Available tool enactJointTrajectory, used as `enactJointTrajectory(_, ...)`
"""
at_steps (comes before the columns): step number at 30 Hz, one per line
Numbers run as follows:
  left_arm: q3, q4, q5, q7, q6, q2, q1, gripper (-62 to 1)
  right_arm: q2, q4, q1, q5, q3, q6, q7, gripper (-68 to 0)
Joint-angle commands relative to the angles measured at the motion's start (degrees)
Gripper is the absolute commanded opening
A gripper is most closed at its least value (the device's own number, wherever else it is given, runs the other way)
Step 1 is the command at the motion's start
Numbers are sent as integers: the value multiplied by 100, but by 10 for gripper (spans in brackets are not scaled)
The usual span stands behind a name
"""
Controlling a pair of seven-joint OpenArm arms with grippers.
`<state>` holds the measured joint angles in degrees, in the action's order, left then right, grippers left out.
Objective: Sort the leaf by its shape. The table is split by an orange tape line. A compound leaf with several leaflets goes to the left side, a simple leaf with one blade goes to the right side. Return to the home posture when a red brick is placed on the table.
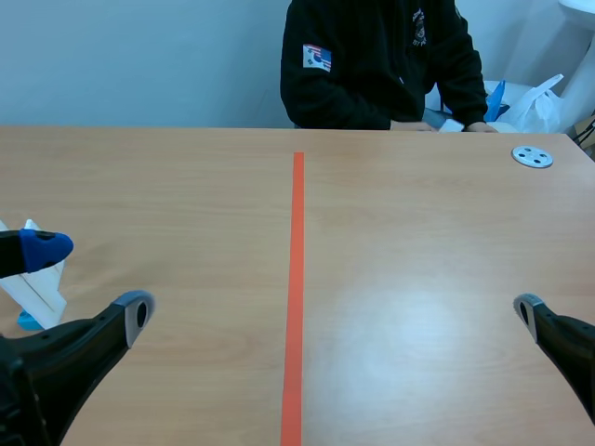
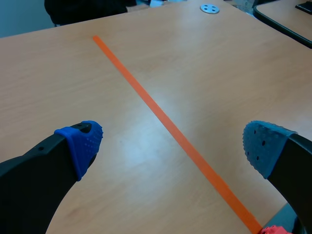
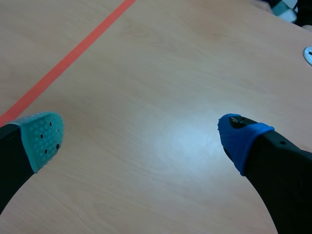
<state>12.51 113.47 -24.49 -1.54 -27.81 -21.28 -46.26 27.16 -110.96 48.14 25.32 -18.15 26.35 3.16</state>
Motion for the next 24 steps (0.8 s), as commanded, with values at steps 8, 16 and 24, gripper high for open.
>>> enactJointTrajectory(8, -2, -376, -247, 11, 256, -28, 42, 2, 44, -103, -66, 46, -59, -13, 61, 4)
enactJointTrajectory(16, 0, -579, -409, 15, 282, -168, 42, 2, 44, -103, -66, 46, -59, -13, 61, 4)
enactJointTrajectory(24, 0, -579, -404, 15, 282, -166, 42, 2, 44, -103, -68, 46, -59, -13, 59, 4)
